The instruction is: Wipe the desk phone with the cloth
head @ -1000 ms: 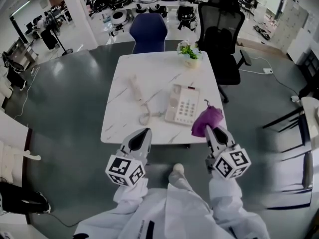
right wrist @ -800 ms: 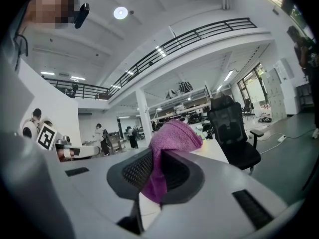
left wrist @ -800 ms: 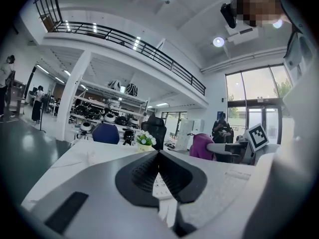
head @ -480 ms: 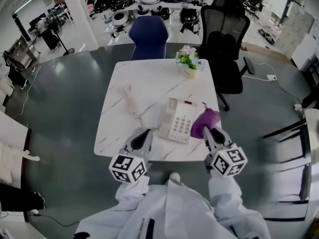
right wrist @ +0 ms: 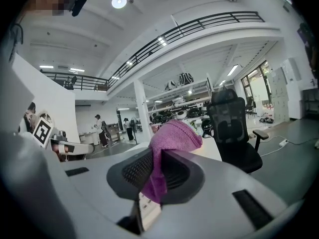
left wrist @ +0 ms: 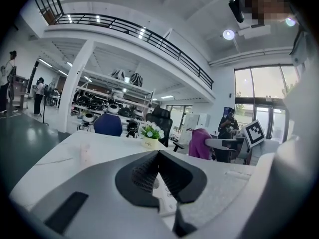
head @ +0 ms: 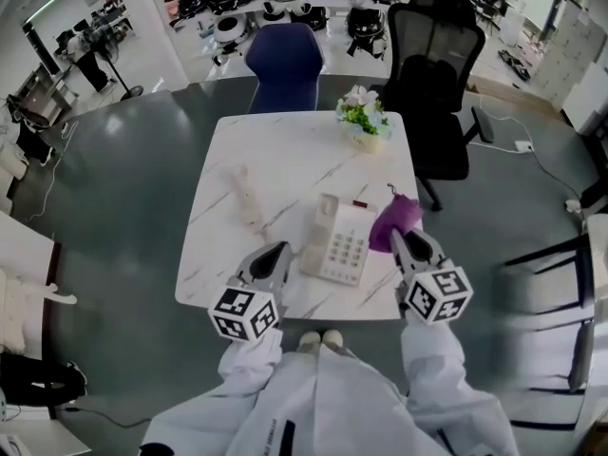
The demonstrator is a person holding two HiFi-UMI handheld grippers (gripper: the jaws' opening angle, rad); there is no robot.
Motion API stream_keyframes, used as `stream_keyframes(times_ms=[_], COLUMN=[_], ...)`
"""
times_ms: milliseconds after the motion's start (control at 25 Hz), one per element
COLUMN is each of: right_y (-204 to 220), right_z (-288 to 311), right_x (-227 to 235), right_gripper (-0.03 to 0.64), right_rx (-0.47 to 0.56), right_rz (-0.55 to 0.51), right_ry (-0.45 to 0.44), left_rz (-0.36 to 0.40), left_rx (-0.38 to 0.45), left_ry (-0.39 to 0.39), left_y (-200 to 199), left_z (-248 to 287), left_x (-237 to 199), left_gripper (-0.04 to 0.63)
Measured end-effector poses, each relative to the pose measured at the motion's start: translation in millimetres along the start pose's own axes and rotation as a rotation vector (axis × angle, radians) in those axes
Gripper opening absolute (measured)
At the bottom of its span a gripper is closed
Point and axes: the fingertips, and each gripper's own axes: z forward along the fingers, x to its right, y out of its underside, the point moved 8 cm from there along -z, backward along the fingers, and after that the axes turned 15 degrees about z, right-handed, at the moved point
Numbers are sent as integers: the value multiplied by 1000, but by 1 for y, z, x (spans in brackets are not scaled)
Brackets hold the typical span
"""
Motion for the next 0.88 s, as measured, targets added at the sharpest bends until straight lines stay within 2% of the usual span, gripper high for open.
stream_keyframes(times_ms=[280, 680, 880], right_y=[0, -6, -5], right_z=[39, 92, 103], right_x=[30, 44, 49], right_gripper=[32, 32, 32], right_rx=[-37, -119, -139], right_rz=[-36, -352, -441], right_ry=[86, 170, 212], left_rz=[-38, -71, -100], left_rx=[-46, -114, -130], left_ry=[22, 90, 105], left_y=[10, 34, 44], left_z=[33, 76, 84], left_x=[-24, -27, -23], left_gripper=[-2, -2, -2])
